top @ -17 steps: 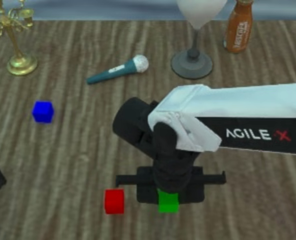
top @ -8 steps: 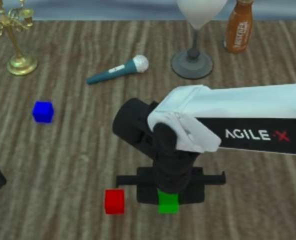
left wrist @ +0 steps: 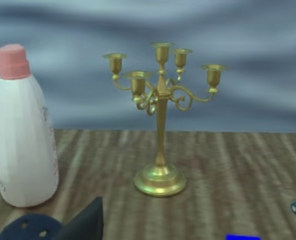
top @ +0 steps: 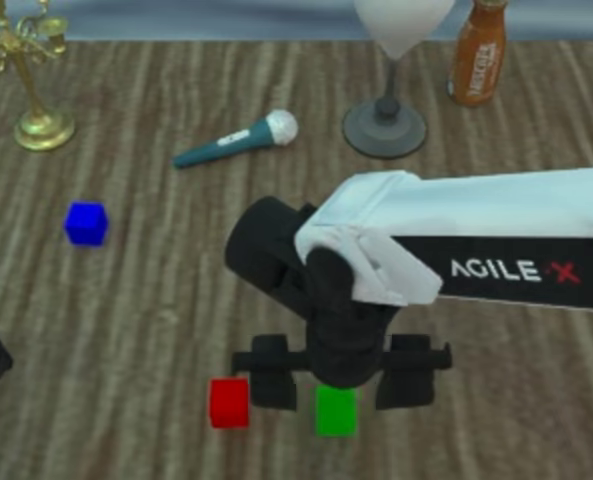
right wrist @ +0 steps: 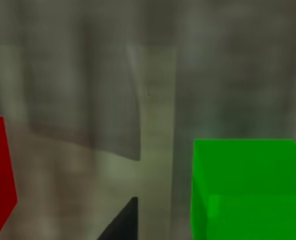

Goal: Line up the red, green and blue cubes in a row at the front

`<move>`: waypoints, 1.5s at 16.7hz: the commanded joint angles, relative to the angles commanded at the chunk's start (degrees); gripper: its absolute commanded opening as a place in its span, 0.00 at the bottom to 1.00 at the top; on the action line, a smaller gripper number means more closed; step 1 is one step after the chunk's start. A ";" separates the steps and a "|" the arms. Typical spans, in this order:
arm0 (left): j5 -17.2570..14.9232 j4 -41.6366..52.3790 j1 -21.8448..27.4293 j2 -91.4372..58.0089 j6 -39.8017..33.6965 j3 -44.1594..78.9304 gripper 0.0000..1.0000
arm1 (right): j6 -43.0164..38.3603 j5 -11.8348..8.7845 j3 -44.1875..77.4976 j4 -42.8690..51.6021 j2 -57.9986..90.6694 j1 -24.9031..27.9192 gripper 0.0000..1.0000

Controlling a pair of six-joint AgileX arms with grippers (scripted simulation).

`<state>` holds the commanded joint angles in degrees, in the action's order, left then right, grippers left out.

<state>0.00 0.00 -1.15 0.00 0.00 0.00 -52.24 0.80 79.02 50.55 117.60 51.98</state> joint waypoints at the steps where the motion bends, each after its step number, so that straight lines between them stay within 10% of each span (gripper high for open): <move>1: 0.00 0.00 0.00 0.00 0.00 0.00 1.00 | 0.00 0.00 0.00 0.00 0.00 0.00 1.00; 25: -0.17 2.30 0.40 -3.35 -0.07 3.39 1.00 | 2.11 1.24 6.66 12.33 -8.22 -1.39 1.00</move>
<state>-0.17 2.30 -0.75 -3.35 -0.07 3.39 -50.13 2.05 85.68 62.88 109.38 50.59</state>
